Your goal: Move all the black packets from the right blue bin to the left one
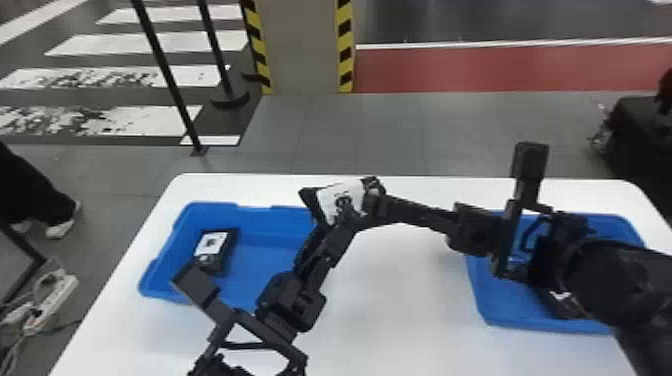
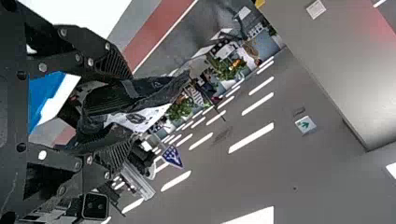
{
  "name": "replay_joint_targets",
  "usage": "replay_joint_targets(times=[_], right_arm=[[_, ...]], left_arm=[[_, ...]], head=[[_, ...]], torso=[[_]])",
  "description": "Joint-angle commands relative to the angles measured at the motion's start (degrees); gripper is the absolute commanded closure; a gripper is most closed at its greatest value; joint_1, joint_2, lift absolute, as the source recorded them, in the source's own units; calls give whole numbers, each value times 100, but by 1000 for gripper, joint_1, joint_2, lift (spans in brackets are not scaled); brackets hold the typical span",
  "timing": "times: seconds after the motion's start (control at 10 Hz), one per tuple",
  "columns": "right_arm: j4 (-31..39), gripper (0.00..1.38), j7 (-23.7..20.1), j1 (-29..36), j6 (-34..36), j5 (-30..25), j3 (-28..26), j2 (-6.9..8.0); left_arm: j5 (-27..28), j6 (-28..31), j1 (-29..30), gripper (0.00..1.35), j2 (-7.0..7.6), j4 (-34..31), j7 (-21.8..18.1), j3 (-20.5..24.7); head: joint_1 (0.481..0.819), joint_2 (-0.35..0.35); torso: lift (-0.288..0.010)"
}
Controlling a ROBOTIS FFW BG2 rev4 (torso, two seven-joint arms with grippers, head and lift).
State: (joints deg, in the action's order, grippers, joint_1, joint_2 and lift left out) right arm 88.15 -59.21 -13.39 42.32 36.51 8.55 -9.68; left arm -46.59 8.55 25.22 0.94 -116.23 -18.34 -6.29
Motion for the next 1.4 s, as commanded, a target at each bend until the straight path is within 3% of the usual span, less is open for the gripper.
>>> replay_joint_targets(times=[0.0, 0.3, 0.4, 0.5, 0.6, 0.8, 1.0, 1.1, 1.2, 1.3], right_arm=[[-47, 1174, -3, 3, 1, -4, 24, 27], [-244, 1144, -21, -82, -168, -48, 24, 45], [-258, 749, -21, -82, -323, -127, 15, 54], [-47, 209, -21, -25, -393, -382, -91, 27], [473, 4, -3, 157, -393, -927, -442, 27], [1345, 168, 410, 734, -281, -1559, -1005, 19], [1205, 173, 454, 790, -224, -1682, -1084, -60], [1162, 170, 472, 762, -224, -1788, -1075, -60], [1134, 170, 507, 748, -224, -1893, -1084, -60], [1106, 170, 560, 762, -253, -1964, -1101, -78]], left_arm=[[44, -181, 37, 1205, -15, -14, 32, -4], [18, -82, 79, 1211, -32, -42, 24, 22], [36, -181, 93, 1211, -59, -42, 24, 66], [115, -279, 93, 1211, -76, -42, 41, 119], [484, -420, 93, 1211, -109, -28, 138, 286], [1837, -841, -174, 1211, -109, 520, 402, 849], [2998, -1727, -975, 1211, -109, 2039, 604, 1270], [3806, -2051, -1229, 1145, -109, 2391, 736, 1473], [4184, -2262, -1257, 676, -109, 2447, 859, 1578], [4202, -2388, -1186, 202, -109, 2447, 867, 1640]], head=[[695, 112], [695, 116], [695, 115], [695, 117], [695, 122], [695, 120], [695, 136], [695, 158], [695, 183], [695, 192]], torso=[[-110], [-110], [-110], [-110], [-110], [-110], [-110], [-110], [-110], [-110]])
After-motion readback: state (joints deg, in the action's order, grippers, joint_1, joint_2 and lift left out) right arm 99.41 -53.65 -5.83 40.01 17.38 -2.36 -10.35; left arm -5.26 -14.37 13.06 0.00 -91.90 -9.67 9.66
